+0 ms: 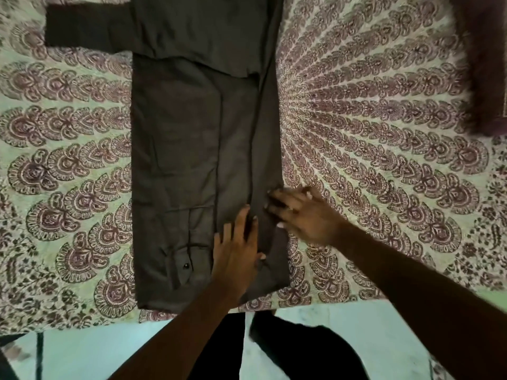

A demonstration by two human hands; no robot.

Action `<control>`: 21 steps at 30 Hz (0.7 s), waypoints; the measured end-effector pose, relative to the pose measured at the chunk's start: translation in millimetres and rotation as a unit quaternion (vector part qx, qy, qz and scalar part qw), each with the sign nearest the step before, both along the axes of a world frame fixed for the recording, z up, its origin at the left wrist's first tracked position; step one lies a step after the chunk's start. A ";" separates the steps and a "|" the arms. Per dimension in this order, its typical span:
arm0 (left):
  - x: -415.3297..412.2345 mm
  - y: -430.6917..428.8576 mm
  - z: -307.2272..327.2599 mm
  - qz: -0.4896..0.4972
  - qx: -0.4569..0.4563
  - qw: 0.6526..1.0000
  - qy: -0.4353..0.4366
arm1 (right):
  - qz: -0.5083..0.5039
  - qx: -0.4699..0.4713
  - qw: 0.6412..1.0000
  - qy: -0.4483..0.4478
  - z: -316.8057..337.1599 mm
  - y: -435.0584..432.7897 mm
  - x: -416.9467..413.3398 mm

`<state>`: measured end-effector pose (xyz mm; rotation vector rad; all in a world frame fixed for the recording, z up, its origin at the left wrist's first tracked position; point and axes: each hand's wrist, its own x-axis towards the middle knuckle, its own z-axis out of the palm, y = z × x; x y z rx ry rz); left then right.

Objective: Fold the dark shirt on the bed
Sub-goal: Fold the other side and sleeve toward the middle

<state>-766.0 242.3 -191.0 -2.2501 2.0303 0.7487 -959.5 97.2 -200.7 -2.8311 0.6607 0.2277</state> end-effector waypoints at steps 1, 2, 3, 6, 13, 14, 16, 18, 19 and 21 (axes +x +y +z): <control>2.9 -1.5 -0.5 -0.024 -0.017 0.999 -0.029 | -0.029 -0.014 0.999 0.005 -1.7 -16.0 0.7; 6.6 -2.7 -1.8 -0.047 -0.032 0.997 -0.043 | -0.066 -0.023 0.997 0.020 -3.5 -31.5 2.8; 10.6 -4.7 -3.8 -0.068 -0.042 0.996 -0.048 | -0.095 -0.035 0.994 0.027 -4.9 -45.8 5.8; 19.4 -8.5 -10.9 -0.103 -0.046 0.993 -0.037 | -0.012 -0.048 0.999 0.001 -10.0 -68.6 18.7; 11.0 -11.2 -16.5 -0.134 -0.003 0.991 0.002 | -0.126 -0.002 0.991 0.032 -1.4 -131.2 46.5; 7.2 -10.4 -17.5 -0.140 -0.011 0.990 0.028 | -0.126 0.001 0.991 0.038 2.1 -136.8 50.6; -4.1 -13.4 -13.6 -0.132 -0.046 0.988 0.073 | -0.019 -0.011 0.999 0.044 7.7 -143.3 58.1; -17.7 -18.3 -5.9 -0.119 -0.088 0.987 0.059 | 0.099 -0.017 0.994 0.041 4.4 -144.5 58.8; -24.4 -22.7 -1.4 -0.120 -0.097 0.988 0.031 | 0.125 -0.020 0.991 0.043 1.1 -145.9 56.7; -30.3 -30.7 7.8 -0.078 -0.070 0.994 -0.010 | 0.108 -0.029 0.993 0.043 -3.0 -150.7 53.0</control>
